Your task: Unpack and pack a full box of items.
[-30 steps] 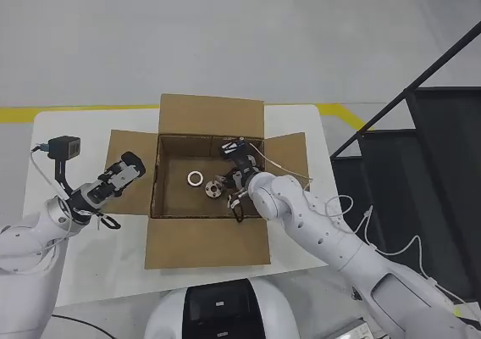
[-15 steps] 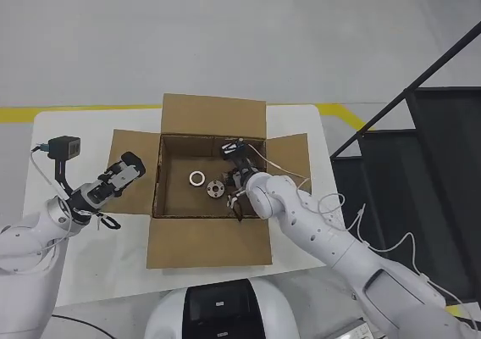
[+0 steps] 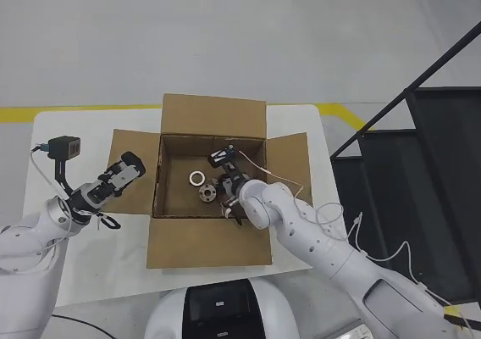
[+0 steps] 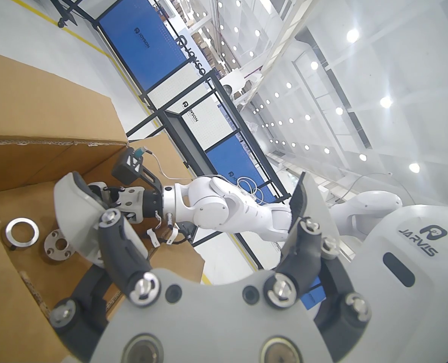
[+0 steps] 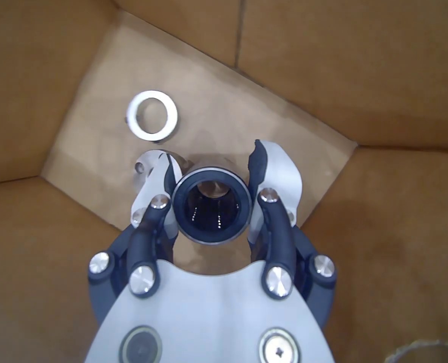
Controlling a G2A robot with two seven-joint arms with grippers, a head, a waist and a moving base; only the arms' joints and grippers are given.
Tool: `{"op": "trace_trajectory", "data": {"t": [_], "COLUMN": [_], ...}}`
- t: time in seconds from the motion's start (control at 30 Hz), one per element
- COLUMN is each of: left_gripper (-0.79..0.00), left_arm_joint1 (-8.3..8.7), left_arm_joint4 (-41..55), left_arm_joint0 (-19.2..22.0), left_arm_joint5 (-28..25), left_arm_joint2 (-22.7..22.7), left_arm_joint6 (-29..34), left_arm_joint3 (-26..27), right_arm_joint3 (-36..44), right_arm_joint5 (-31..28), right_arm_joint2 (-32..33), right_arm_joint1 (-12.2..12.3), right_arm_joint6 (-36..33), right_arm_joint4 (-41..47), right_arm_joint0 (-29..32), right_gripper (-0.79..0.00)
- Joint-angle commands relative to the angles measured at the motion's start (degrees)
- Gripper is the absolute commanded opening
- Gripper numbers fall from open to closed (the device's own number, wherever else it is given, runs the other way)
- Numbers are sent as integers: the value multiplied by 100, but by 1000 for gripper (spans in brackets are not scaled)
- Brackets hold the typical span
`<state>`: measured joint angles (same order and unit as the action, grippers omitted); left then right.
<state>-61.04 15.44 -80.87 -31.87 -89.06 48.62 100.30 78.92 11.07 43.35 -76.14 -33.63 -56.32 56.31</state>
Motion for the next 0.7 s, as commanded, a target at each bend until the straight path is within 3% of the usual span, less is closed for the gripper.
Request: {"op": "trace_trajectory", "data": {"t": [0.0, 0.67], "left_gripper": [0, 0], "left_arm_joint1": [0, 0], "left_arm_joint4": [0, 0], "left_arm_joint0": [0, 0], "left_arm_joint5": [0, 0], "left_arm_joint2": [0, 0], "left_arm_joint6": [0, 0], "left_arm_joint3": [0, 0], "right_arm_joint3": [208, 2470], "right_arm_joint5": [-60, -890], "right_arm_joint2": [76, 1218], "right_arm_joint1": [27, 333], "right_arm_joint6": [-20, -201], "right_arm_joint4": [-28, 76], "right_arm_joint0": [108, 1317], "right_gripper": [-785, -785]}}
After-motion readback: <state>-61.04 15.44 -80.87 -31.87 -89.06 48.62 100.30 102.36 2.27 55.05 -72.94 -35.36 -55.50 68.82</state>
